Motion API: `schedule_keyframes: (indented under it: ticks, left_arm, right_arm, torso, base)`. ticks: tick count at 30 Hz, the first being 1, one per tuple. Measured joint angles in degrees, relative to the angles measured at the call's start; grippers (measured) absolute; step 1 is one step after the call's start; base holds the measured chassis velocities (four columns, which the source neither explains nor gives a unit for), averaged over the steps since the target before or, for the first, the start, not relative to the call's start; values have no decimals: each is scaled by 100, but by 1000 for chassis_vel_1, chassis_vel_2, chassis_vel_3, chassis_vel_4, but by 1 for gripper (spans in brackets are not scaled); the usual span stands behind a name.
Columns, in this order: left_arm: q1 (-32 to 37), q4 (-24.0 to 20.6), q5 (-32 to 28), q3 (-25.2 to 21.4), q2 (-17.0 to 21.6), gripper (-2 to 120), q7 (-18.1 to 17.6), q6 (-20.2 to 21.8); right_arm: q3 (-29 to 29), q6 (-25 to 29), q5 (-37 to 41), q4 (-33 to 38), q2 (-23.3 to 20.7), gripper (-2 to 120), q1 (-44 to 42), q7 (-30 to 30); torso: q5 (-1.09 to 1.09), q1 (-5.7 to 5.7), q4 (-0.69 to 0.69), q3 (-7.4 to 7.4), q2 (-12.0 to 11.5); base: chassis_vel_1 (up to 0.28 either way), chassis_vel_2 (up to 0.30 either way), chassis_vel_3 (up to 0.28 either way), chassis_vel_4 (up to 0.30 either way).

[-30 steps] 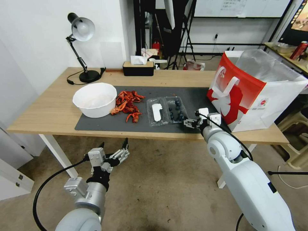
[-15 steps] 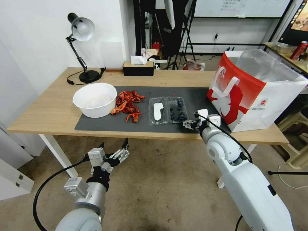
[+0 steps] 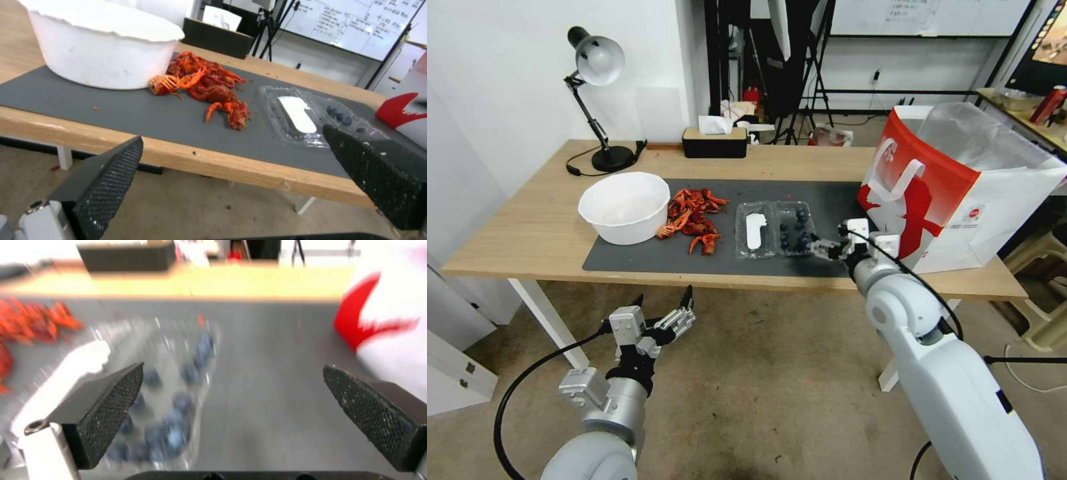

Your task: Close the takeout container lid, then place the container into the takeout bag.

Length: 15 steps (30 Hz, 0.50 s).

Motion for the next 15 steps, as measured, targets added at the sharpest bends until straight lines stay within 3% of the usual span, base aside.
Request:
schedule_keyframes:
  ticks: [1,3,4,7,15]
  left_arm:
    - [0,0,0,0,0,100,0,0]
    - [-23,39,-27,1,33,100,4,-14]
    - [-23,39,-27,1,33,100,4,-14]
    - [-70,109,-68,33,81,100,24,-50]
    - [-114,137,-140,75,113,100,33,-134]
  right_arm:
    - [0,0,0,0,0,100,0,0]
    - [251,833,-105,76,-57,100,-280,-450]
    - [251,833,-105,76,-57,100,-280,-450]
    - [541,1861,-306,98,-77,100,-810,-932]
    - [1041,3014,-527,212,172,100,-1913,-1493]
  torso:
    - [0,0,0,0,0]
    - [-1,0,-1,0,0]
    - [-1,0,-1,0,0]
    - [0,0,-1,0,0]
    - [0,0,0,0,-1]
  base:
    - [0,0,0,0]
    - [0,0,0,0]
    - [0,0,0,0]
    - [0,0,0,0]
    - [0,0,0,0]
